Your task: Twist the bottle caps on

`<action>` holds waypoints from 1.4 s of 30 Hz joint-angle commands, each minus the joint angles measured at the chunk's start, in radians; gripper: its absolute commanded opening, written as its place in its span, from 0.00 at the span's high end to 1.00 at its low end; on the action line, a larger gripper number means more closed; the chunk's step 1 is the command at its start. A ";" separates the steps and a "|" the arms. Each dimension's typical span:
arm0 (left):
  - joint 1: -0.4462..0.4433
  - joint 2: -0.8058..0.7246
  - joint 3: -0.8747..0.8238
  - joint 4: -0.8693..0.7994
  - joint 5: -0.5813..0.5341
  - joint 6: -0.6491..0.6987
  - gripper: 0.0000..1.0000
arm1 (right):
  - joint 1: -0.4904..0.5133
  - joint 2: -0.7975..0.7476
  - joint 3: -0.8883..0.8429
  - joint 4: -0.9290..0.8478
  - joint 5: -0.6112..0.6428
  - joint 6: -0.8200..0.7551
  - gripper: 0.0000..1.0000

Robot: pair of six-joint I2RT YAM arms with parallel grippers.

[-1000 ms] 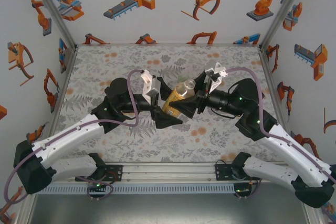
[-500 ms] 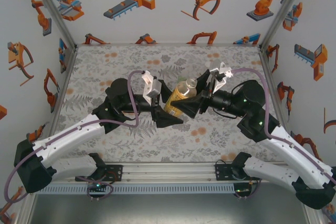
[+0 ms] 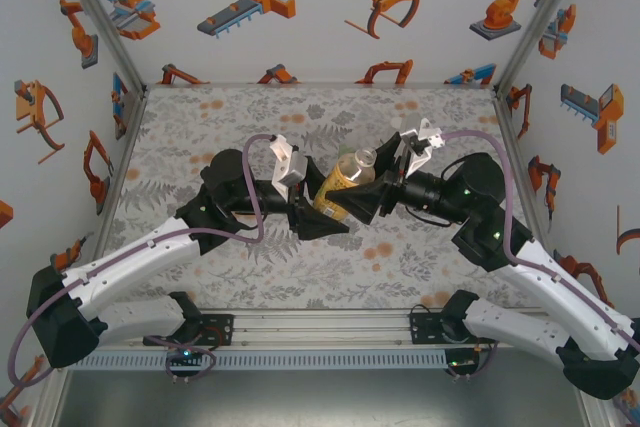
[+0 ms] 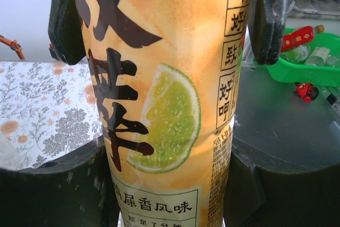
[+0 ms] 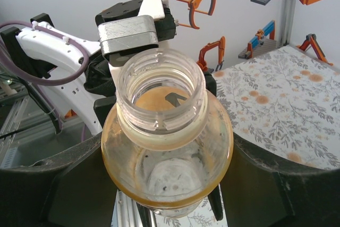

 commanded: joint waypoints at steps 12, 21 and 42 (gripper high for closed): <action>0.036 -0.150 -0.022 -0.146 -0.280 0.116 0.58 | 0.004 -0.087 0.020 -0.119 0.224 -0.069 0.30; 0.213 -0.261 -0.017 -0.349 -0.312 0.168 0.72 | 0.003 -0.049 0.037 -0.256 0.388 -0.096 0.31; 0.518 -0.333 0.006 -0.606 -0.223 0.286 1.00 | 0.004 0.314 0.044 -0.487 0.612 0.019 0.47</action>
